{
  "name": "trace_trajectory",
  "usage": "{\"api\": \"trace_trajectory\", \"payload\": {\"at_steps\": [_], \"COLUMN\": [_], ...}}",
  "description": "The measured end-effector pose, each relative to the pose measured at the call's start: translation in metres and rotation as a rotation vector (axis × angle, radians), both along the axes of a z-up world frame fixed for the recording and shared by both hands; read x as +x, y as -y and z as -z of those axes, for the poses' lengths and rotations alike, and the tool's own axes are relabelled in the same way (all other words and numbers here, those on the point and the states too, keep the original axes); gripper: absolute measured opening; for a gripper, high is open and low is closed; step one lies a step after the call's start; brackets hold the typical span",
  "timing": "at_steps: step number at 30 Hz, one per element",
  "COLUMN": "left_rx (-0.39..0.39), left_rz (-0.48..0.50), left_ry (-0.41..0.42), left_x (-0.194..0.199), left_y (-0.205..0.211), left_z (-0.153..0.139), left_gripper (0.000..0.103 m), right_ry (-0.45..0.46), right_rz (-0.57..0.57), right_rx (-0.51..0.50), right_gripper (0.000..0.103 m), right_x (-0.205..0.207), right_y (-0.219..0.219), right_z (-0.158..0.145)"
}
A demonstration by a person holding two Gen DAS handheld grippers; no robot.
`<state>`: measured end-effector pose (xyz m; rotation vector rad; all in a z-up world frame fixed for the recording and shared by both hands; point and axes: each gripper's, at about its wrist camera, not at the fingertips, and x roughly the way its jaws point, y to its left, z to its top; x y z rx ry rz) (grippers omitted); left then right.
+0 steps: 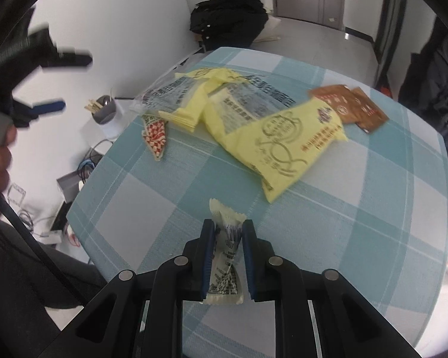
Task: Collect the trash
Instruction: 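Lower the right gripper onto the white printed wrapper and close it, then lower the left gripper onto the red-checkered wrapper and close it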
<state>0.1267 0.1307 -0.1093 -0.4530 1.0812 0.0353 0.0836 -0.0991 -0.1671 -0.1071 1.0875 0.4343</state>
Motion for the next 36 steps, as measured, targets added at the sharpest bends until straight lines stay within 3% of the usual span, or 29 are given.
{"api": "trace_trajectory", "payload": {"at_steps": [10, 17, 24, 29, 32, 36], "left_rx": [0.069, 0.166, 0.256, 0.264, 0.317, 0.341], "left_rz": [0.107, 0.215, 0.207, 0.239, 0.264, 0.286], "left_ry": [-0.1, -0.07, -0.063, -0.067, -0.063, -0.052], "left_x": [0.0, 0.007, 0.012, 0.014, 0.014, 0.01], "left_y": [0.031, 0.062, 0.068, 0.076, 0.085, 0.089], "left_z": [0.035, 0.035, 0.041, 0.045, 0.046, 0.044], "left_gripper": [0.101, 0.101, 0.097, 0.076, 0.066, 0.043], "right_ry": [0.023, 0.045, 0.051, 0.047, 0.052, 0.07], "right_rz": [0.07, 0.09, 0.09, 0.097, 0.104, 0.108], "right_rx": [0.089, 0.128, 0.139, 0.145, 0.148, 0.145], "right_gripper": [0.018, 0.017, 0.017, 0.017, 0.017, 0.017], "right_x": [0.008, 0.012, 0.012, 0.013, 0.012, 0.006], "right_y": [0.027, 0.038, 0.043, 0.046, 0.048, 0.051], "right_z": [-0.002, -0.009, -0.011, -0.009, -0.01, -0.014]}}
